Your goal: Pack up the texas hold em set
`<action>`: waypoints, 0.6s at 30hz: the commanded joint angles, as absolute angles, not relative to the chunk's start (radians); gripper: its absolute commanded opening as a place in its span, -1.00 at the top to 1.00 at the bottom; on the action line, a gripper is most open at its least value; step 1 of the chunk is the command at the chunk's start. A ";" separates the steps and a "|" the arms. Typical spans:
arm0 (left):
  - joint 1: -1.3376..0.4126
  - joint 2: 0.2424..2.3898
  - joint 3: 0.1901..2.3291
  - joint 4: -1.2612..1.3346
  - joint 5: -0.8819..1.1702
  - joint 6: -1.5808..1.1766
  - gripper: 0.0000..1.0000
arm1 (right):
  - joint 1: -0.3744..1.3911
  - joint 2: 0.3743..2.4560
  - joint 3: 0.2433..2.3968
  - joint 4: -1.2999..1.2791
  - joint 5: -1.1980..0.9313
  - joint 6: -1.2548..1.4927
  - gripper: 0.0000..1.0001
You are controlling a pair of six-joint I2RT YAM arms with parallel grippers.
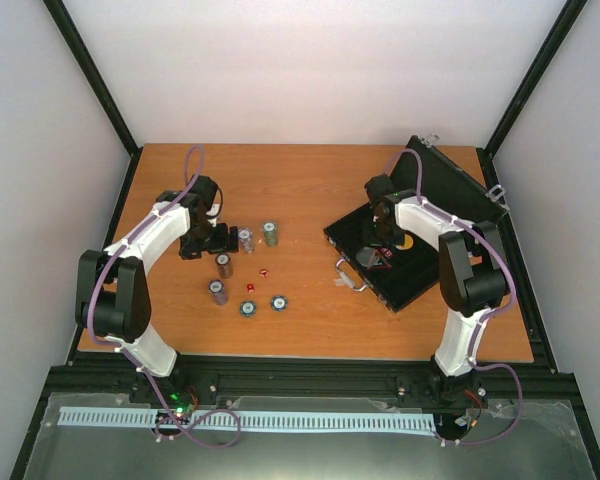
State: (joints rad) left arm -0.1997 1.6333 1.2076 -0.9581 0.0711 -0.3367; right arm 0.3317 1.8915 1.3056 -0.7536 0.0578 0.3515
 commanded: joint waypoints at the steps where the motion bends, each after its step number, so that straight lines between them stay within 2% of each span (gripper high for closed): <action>1: -0.203 1.629 1.238 -0.948 0.067 -0.325 -0.99 | 0.336 1.801 1.329 -0.780 0.031 0.331 0.76; 12: -0.204 1.628 1.248 -0.949 0.071 -0.327 -0.99 | 0.375 1.768 1.403 -0.858 0.024 0.252 0.74; 15: -0.204 1.623 1.254 -0.952 0.069 -0.327 -1.00 | 0.453 1.797 1.465 -0.892 -0.011 0.204 0.42; 18: -0.204 1.616 1.258 -0.955 0.068 -0.330 -0.99 | 0.584 1.838 1.539 -0.921 -0.023 0.172 -0.07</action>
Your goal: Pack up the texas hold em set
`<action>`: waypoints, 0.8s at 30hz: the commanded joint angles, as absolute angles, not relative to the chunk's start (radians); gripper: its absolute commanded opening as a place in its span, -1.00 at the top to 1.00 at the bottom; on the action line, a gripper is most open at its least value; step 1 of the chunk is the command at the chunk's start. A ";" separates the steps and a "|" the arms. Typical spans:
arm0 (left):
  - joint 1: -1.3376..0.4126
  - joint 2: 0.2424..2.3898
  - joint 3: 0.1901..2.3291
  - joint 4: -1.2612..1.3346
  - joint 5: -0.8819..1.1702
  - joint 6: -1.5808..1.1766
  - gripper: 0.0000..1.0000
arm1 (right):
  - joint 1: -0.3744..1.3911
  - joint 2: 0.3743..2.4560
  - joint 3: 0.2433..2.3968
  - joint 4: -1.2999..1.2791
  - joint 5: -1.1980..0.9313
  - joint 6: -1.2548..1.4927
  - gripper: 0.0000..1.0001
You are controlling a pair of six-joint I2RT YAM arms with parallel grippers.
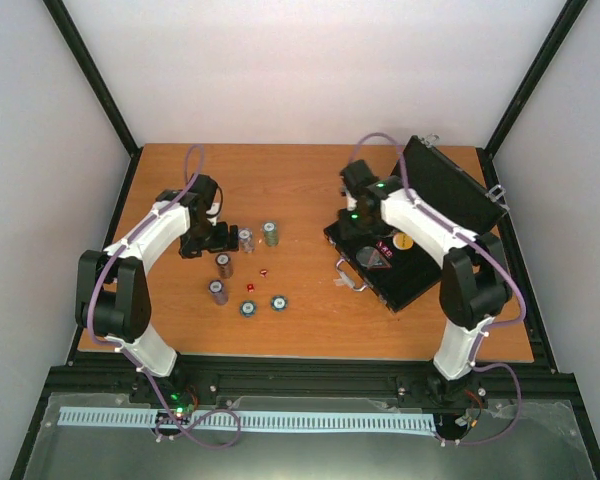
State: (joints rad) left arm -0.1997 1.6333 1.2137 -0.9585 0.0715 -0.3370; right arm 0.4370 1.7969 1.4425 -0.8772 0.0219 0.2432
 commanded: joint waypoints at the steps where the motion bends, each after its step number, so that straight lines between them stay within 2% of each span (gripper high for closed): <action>1: -0.204 1.612 1.258 -0.955 0.067 -0.331 -1.00 | 0.617 1.857 1.565 -0.930 -0.029 0.170 -0.17; 4: -0.204 1.601 1.255 -0.956 0.067 -0.333 -0.99 | 0.693 1.911 1.624 -0.929 -0.072 0.188 -0.34; 15: -0.204 1.535 1.233 -0.981 0.054 -0.328 -0.99 | 0.862 2.161 1.826 -0.945 -0.143 0.109 -0.52; 24: -0.204 1.516 1.217 -0.969 0.061 -0.331 -0.99 | 0.911 2.299 1.952 -0.985 -0.162 0.073 -0.50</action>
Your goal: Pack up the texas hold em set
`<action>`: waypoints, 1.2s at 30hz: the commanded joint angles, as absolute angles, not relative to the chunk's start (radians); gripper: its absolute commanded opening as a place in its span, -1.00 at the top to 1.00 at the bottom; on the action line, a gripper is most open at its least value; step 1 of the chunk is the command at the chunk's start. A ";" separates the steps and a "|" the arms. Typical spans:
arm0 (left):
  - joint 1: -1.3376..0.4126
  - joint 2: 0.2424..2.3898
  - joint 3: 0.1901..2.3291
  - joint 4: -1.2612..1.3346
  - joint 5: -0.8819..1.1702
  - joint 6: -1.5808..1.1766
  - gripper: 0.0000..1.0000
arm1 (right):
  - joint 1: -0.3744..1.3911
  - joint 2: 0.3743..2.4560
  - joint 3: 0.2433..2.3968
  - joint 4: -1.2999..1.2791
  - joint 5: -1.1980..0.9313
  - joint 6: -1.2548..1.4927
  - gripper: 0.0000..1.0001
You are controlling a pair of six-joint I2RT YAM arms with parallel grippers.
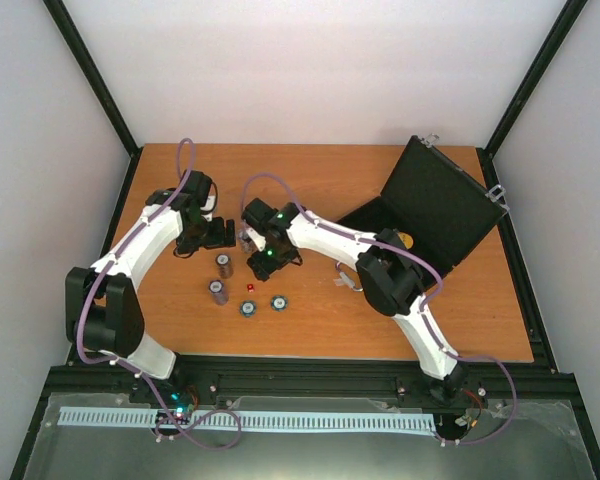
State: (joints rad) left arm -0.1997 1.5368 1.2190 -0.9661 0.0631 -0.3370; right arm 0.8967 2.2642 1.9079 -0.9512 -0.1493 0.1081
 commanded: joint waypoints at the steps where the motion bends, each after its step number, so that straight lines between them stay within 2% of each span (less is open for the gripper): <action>1: -0.204 1.516 1.216 -0.967 0.060 -0.331 -0.99 | 0.914 2.308 1.954 -0.986 -0.160 0.070 -0.50; 6: -0.204 1.512 1.211 -0.967 0.054 -0.330 -0.99 | 0.916 2.343 1.956 -0.983 -0.135 0.069 -0.46; 11: -0.204 1.521 1.213 -0.968 0.052 -0.328 -0.99 | 0.916 2.362 1.951 -0.963 -0.121 0.059 -0.30; 17: -0.204 1.531 1.218 -0.966 0.050 -0.328 -0.99 | 0.915 2.374 1.967 -0.960 -0.133 0.040 0.12; 33: -0.204 1.535 1.212 -0.966 0.048 -0.327 -0.99 | 0.916 2.409 2.026 -0.965 -0.145 0.019 0.12; 34: -0.204 1.535 1.212 -0.966 0.048 -0.326 -0.99 | 0.916 2.411 2.024 -0.968 -0.143 0.020 0.22; 36: -0.204 1.535 1.211 -0.965 0.047 -0.327 -0.99 | 0.915 2.412 2.020 -0.968 -0.141 0.024 0.59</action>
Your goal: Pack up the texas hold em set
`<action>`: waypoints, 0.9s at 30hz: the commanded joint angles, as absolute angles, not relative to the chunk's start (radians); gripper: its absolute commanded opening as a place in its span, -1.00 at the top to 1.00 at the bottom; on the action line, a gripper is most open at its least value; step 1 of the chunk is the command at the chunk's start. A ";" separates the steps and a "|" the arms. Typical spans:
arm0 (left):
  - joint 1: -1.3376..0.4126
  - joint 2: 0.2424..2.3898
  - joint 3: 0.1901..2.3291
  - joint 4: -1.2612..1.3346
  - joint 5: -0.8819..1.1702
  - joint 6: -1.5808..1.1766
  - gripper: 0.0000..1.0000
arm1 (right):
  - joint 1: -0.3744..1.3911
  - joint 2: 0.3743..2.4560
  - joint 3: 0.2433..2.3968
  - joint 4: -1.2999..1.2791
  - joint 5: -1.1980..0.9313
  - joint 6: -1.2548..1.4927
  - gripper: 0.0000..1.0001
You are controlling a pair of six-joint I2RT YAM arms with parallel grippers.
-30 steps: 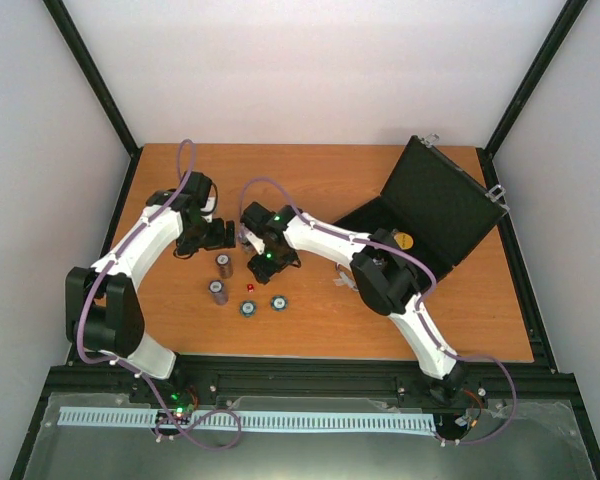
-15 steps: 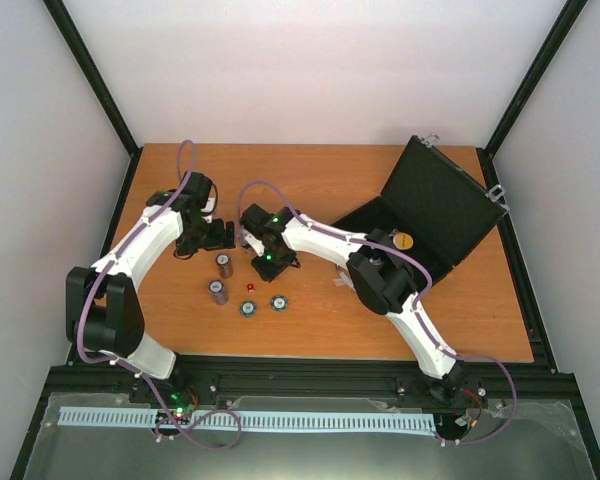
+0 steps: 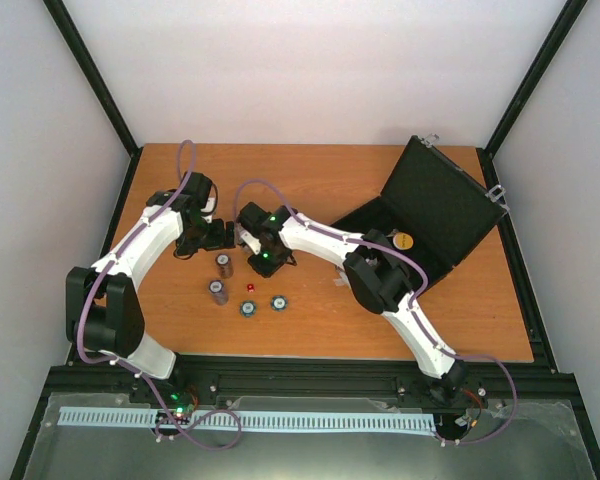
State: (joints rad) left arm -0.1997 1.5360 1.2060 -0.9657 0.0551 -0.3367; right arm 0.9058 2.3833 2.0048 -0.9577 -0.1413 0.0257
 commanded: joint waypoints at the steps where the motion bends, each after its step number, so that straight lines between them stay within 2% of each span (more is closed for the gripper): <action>1: -0.204 1.536 1.211 -0.965 0.048 -0.326 -0.99 | 0.916 2.412 2.018 -0.970 -0.138 0.024 0.73; 8: -0.204 1.538 1.210 -0.964 0.048 -0.327 -0.99 | 0.915 2.377 2.001 -0.980 -0.101 0.032 0.87; 16: -0.204 1.533 1.209 -0.963 0.048 -0.328 -0.99 | 0.889 2.212 1.924 -0.952 0.006 0.083 0.94; 22: -0.204 1.535 1.210 -0.963 0.052 -0.327 -1.00 | 0.813 2.021 1.753 -0.949 0.158 0.165 0.94; 27: -0.204 1.533 1.210 -0.963 0.058 -0.327 -0.99 | 0.648 1.876 1.518 -0.925 0.209 0.239 0.94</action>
